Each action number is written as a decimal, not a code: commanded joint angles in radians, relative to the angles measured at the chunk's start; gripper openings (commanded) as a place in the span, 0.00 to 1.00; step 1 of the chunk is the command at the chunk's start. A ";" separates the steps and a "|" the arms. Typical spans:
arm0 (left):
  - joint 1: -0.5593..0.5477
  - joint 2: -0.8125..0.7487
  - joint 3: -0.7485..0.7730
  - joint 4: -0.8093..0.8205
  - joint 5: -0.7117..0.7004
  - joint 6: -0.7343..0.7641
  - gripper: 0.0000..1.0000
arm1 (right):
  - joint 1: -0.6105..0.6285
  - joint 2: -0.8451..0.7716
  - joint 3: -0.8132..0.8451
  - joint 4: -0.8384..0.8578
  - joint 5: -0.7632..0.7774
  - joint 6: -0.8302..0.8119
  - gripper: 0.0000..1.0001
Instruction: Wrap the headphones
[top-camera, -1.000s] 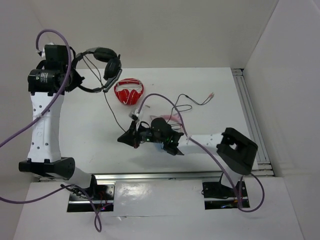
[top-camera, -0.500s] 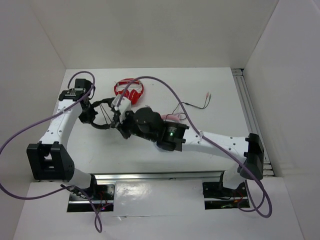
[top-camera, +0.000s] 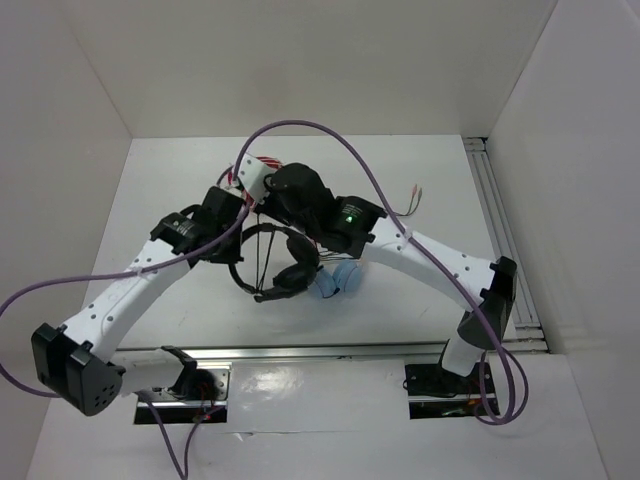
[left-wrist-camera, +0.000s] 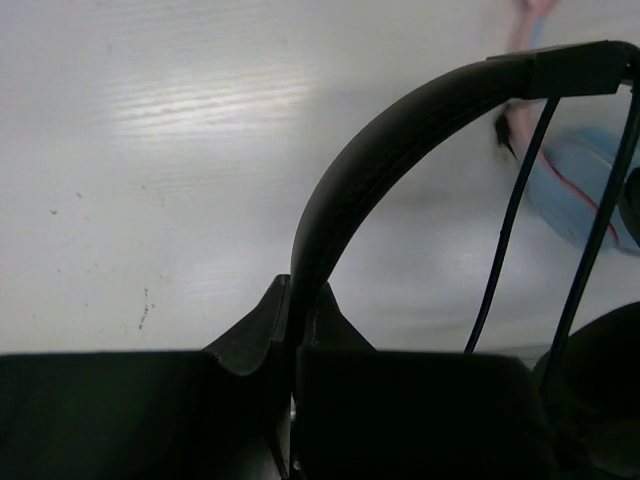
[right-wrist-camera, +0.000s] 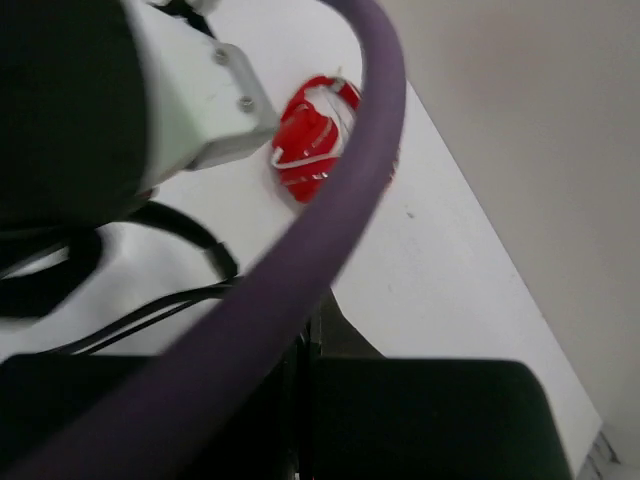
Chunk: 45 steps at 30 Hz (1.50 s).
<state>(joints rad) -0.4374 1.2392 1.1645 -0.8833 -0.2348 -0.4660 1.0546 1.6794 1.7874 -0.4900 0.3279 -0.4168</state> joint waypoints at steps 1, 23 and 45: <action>-0.098 -0.107 0.033 -0.071 -0.021 0.023 0.00 | -0.062 -0.046 -0.091 0.105 0.131 -0.085 0.00; -0.204 -0.302 0.546 -0.298 0.147 -0.014 0.00 | -0.262 -0.023 -0.521 0.873 -0.859 0.504 0.59; -0.030 0.118 1.158 -0.438 -0.457 -0.232 0.00 | -0.125 0.227 -0.835 1.412 -0.840 0.730 0.53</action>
<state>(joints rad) -0.5507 1.2610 2.2784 -1.4105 -0.6453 -0.6865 0.8974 1.9690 0.9794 0.7975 -0.5190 0.3115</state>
